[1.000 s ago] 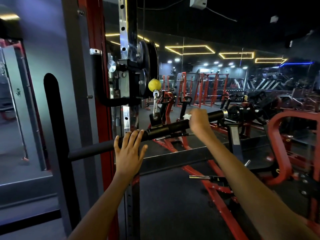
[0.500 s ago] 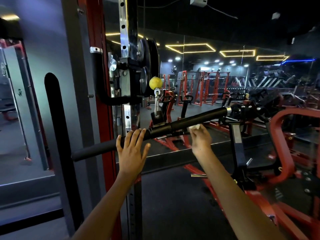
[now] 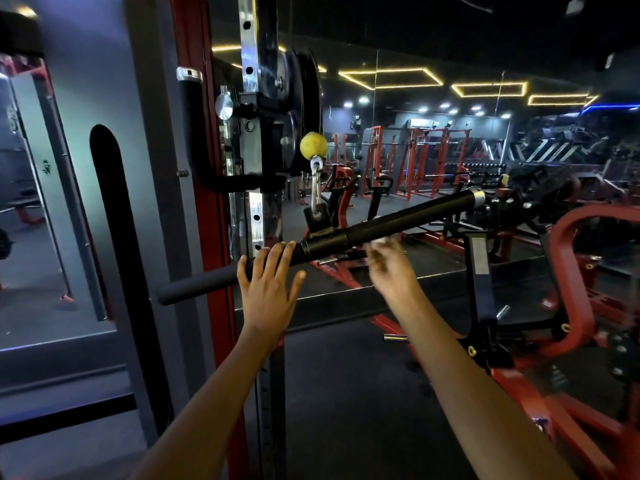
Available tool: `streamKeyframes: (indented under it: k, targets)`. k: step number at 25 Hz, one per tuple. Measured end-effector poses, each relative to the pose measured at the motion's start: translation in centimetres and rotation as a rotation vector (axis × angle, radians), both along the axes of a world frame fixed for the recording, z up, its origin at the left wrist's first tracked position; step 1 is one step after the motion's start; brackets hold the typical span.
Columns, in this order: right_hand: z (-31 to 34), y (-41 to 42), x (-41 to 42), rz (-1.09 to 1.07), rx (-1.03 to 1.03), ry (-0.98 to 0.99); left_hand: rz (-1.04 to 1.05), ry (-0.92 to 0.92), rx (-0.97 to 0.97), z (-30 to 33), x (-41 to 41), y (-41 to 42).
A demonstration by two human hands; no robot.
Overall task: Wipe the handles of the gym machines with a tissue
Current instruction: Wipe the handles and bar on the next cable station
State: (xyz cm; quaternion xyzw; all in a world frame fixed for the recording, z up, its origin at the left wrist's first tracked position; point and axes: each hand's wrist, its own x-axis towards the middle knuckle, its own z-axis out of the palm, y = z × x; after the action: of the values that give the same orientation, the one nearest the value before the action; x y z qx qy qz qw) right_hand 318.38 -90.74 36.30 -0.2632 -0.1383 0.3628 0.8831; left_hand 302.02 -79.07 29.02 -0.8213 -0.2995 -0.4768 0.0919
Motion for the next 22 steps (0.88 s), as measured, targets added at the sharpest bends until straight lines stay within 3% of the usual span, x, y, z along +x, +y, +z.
streamKeyframes:
  k: [4,7,9,11,17,22]
  targets:
    - [-0.2,-1.2,0.7,0.043,-0.094,-0.049,-0.018,-0.006,-0.017,-0.1,0.5,-0.3]
    - [3.2,-5.5,6.8,-0.291,0.033,0.115,-0.031,-0.011,-0.018,-0.2,0.7,-0.4]
    - [4.5,-6.0,9.0,-0.522,0.077,0.119,-0.034,-0.019,-0.033,-0.4,1.3,-0.8]
    - [4.2,-4.4,7.3,-0.556,-0.009,0.071,-0.045,-0.009,-0.037,0.0,1.7,-1.0]
    - [-0.6,2.5,-2.0,-0.193,-0.231,-0.004,0.080,-0.045,-0.058,1.3,-1.7,0.8]
    - [-2.9,5.6,-12.4,0.198,-0.178,0.034,0.123,0.044,0.008,1.5,-2.6,0.3]
